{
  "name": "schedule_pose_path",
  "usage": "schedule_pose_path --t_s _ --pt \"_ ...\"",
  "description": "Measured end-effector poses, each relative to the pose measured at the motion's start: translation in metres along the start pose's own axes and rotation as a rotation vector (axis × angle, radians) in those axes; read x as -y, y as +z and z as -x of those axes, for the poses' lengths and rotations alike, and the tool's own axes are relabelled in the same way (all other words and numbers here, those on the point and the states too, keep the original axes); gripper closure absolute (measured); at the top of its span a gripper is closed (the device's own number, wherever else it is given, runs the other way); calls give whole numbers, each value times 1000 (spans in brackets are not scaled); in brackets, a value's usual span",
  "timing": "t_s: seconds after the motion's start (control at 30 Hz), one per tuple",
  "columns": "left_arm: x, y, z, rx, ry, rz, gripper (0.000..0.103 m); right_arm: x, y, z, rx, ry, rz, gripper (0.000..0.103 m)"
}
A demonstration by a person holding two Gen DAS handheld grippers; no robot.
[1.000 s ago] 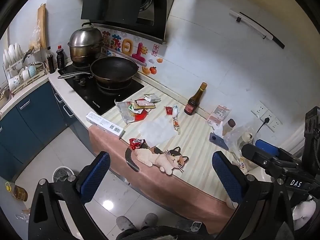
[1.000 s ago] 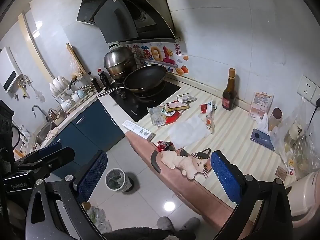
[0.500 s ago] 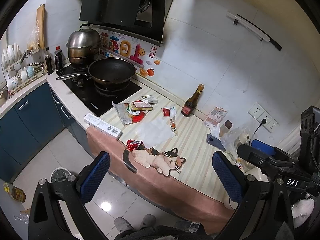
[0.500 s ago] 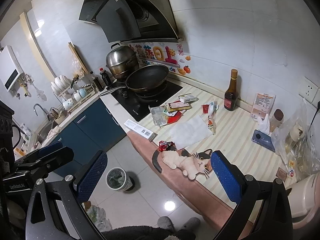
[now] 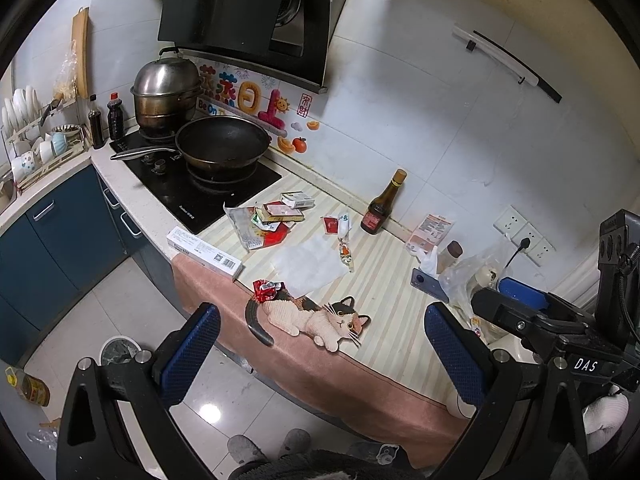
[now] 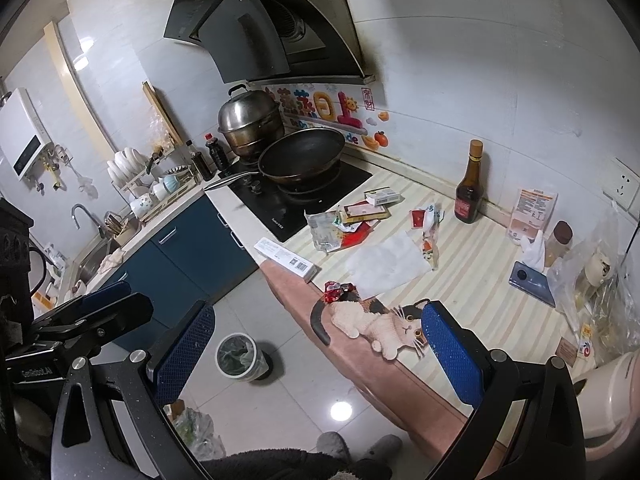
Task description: Collect trash
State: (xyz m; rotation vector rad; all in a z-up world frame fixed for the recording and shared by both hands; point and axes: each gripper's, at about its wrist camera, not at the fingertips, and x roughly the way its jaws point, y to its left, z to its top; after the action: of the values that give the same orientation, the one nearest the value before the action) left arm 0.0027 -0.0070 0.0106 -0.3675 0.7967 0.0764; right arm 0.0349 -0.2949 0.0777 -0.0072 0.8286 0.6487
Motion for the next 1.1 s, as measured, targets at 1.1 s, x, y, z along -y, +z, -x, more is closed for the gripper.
schedule_pose_path --t_s 1.1 --pt "-9 -5 1 -7 -33 20 0 -5 -4 -3 -7 29 -14 0"
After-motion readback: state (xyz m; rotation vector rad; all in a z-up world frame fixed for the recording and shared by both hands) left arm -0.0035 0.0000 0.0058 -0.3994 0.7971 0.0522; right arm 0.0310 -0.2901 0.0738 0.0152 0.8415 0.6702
